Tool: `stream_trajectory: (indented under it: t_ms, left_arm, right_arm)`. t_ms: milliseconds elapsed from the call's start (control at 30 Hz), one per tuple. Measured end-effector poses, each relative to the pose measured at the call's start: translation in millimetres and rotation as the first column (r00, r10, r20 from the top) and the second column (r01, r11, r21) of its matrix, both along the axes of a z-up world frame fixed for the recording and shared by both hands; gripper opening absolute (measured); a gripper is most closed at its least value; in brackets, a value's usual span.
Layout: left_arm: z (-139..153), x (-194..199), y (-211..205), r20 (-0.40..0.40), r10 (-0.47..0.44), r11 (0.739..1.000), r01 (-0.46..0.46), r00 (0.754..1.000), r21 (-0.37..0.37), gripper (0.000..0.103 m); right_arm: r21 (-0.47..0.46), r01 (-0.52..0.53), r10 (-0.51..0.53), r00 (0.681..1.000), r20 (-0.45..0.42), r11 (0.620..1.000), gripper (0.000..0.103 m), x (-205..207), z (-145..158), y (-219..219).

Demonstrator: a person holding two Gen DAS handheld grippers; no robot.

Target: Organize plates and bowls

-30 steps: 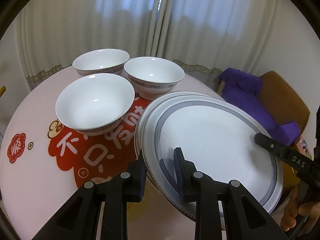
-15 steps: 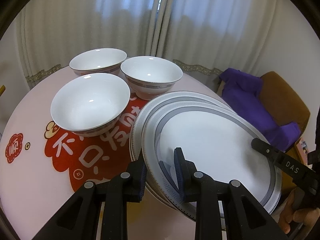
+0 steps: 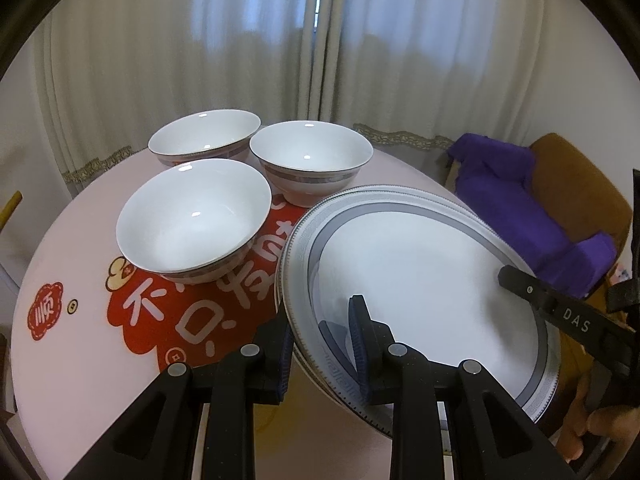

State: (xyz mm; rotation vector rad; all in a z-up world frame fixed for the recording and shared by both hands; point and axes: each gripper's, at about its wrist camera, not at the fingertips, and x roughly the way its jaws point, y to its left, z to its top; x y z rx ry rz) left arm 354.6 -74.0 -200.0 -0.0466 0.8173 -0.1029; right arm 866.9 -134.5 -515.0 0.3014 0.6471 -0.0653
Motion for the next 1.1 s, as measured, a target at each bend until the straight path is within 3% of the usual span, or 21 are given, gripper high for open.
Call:
stream_trajectory:
  t_ms: [333, 1100]
  left_arm:
    - [-4, -5, -6, 0.026, 0.008, 0.997, -0.010, 1.000, 0.070, 0.025]
    - [-15, 0, -6, 0.022, 0.009, 0.996, -0.011, 1.000, 0.091, 0.028]
  right_arm:
    - [0.038, -0.022, 0.021, 1.000, 0.023, 0.999, 0.025, 5, -5, -6]
    - [0.035, -0.020, 0.019, 0.999, 0.031, 0.999, 0.025, 13, -3, -6]
